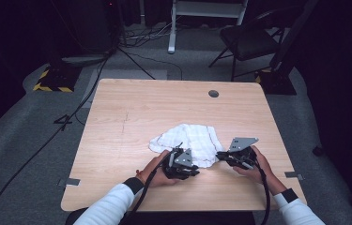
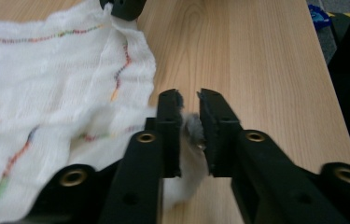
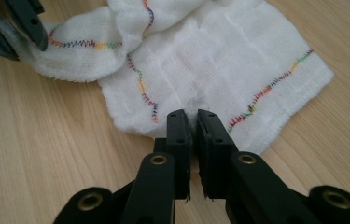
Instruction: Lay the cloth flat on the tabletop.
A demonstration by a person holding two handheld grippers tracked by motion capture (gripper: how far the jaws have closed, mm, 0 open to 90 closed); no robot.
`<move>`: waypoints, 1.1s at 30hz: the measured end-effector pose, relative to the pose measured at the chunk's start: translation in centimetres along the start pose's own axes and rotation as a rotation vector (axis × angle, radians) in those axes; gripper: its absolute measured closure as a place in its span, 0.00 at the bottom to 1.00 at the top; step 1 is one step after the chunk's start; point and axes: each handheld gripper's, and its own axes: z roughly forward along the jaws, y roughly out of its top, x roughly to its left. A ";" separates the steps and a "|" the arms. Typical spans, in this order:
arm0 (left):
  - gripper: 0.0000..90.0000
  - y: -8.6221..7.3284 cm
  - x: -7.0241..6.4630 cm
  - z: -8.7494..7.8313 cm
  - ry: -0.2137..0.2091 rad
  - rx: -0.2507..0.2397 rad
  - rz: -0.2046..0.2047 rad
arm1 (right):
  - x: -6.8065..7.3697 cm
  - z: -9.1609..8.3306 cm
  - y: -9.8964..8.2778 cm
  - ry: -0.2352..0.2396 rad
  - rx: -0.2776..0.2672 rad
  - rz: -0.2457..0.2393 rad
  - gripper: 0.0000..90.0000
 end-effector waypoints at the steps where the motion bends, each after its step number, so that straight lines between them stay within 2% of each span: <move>1: 0.70 0.2 0.1 0.2 0.008 0.001 0.001 | -0.1 -0.3 -0.1 -0.009 0.004 -0.004 0.94; 3: 0.55 0.6 0.4 0.4 0.028 0.006 0.004 | -0.6 -0.7 -0.4 -0.017 -0.012 0.014 0.94; 5: 0.41 0.9 0.7 0.3 0.022 0.007 0.018 | -1.0 -1.0 -0.6 -0.027 -0.019 0.033 0.94; 6: 0.36 0.9 1.0 0.2 0.021 -0.010 0.018 | -1.1 -1.0 -0.7 -0.029 -0.016 0.039 0.94; 7: 0.25 0.9 1.2 0.2 0.035 -0.007 0.019 | -1.4 -0.8 -0.9 -0.044 0.006 0.047 0.94; 9: 0.23 0.8 1.7 0.5 0.067 0.011 0.017 | -1.5 -0.7 -0.9 -0.050 0.012 0.050 0.94; 11: 0.21 0.6 2.3 1.0 0.070 0.030 0.003 | -1.8 -0.5 -1.0 -0.063 0.018 0.060 0.94; 13: 0.22 0.3 2.9 1.6 0.079 0.078 -0.005 | -1.9 -0.5 -1.1 -0.063 0.018 0.065 0.94; 15: 0.25 0.0 3.2 1.9 0.077 0.103 -0.010 | -1.9 -0.5 -1.2 -0.062 0.017 0.067 0.94; 17: 0.45 -0.1 3.4 1.7 0.094 0.132 0.015 | -1.9 -0.5 -1.2 -0.062 0.018 0.063 0.94; 18: 0.51 -0.2 3.5 1.5 0.102 0.133 0.016 | -1.9 -0.5 -1.2 -0.064 0.019 0.062 0.94; 20: 0.71 -0.3 3.7 0.8 0.124 0.114 0.027 | -2.0 -0.6 -1.2 -0.071 0.019 0.061 0.94; 21: 0.77 -0.5 4.0 0.1 0.148 0.105 0.035 | -2.1 -0.6 -1.1 -0.076 0.022 0.060 0.94; 22: 0.83 -0.7 4.3 -0.6 0.151 0.092 0.023 | -2.1 -0.8 -1.1 -0.086 0.016 0.064 0.95; 26: 0.96 -2.1 5.8 -3.8 0.186 0.012 -0.037 | -2.5 -1.6 -0.9 -0.109 -0.017 0.080 0.96; 28: 0.99 -3.3 6.7 -5.1 0.174 -0.013 -0.085 | -2.8 -1.9 -1.0 -0.114 -0.033 0.089 0.96; 29: 0.92 -3.6 6.9 -5.3 0.159 -0.020 -0.100 | -2.9 -1.9 -1.1 -0.114 -0.041 0.100 0.96; 30: 0.92 -3.9 7.1 -5.5 0.153 -0.023 -0.114 | -2.9 -1.9 -1.1 -0.114 -0.041 0.100 0.96; 31: 0.83 -3.9 7.2 -5.4 0.155 -0.024 -0.128 | -2.9 -1.9 -1.1 -0.114 -0.040 0.101 0.96; 32: 0.77 -3.8 7.1 -5.2 0.136 -0.024 -0.121 | -2.8 -1.8 -1.0 -0.116 -0.037 0.095 0.96; 33: 0.77 -3.6 6.9 -5.0 0.123 -0.028 -0.113 | -2.8 -1.8 -1.0 -0.116 -0.037 0.095 0.96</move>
